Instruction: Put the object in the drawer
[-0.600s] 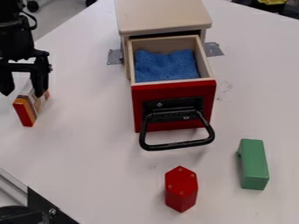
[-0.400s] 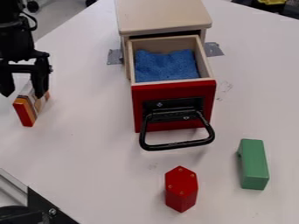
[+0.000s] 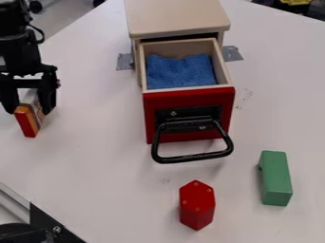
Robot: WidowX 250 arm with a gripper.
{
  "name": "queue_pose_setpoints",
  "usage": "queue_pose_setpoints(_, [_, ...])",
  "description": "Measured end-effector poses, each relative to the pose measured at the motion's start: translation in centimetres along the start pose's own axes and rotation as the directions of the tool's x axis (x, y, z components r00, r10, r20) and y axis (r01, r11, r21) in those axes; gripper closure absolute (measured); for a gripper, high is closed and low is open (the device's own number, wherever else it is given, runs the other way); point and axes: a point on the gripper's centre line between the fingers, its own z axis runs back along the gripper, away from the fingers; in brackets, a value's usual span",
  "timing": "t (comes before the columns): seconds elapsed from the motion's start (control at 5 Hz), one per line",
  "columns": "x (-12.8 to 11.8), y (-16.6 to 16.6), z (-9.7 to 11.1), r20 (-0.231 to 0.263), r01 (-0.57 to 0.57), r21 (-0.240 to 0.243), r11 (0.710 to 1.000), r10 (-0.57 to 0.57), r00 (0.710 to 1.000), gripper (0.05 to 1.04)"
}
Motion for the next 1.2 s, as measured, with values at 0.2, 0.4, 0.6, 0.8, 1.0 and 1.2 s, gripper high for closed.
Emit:
queue_pose_setpoints(0.2, [1.0, 0.2, -0.3, 0.009, -0.027, 0.001, 1.000, 0.027, 1.000, 0.402])
queue_pose_setpoints(0.4, [1.6, 0.1, -0.4, 0.039, -0.028, 0.004, 1.000, 0.028, 0.999, 0.680])
queue_pose_setpoints(0.6, [1.4, -0.6, 0.2, 0.080, 0.045, -0.022, 0.999, -0.043, 0.996, 0.711])
queue_pose_setpoints(0.8, [-0.3, -1.7, 3.7, 0.125, 0.154, -0.069, 0.986, -0.144, 0.982, 0.711])
queue_pose_setpoints(1.0, [-2.1, -2.9, 6.5, 0.110, 0.234, -0.145, 0.961, -0.219, 0.970, 0.711])
queue_pose_setpoints(1.2, [-3.4, -3.8, 11.4, 0.107, 0.261, -0.200, 0.944, -0.244, 0.964, 0.711])
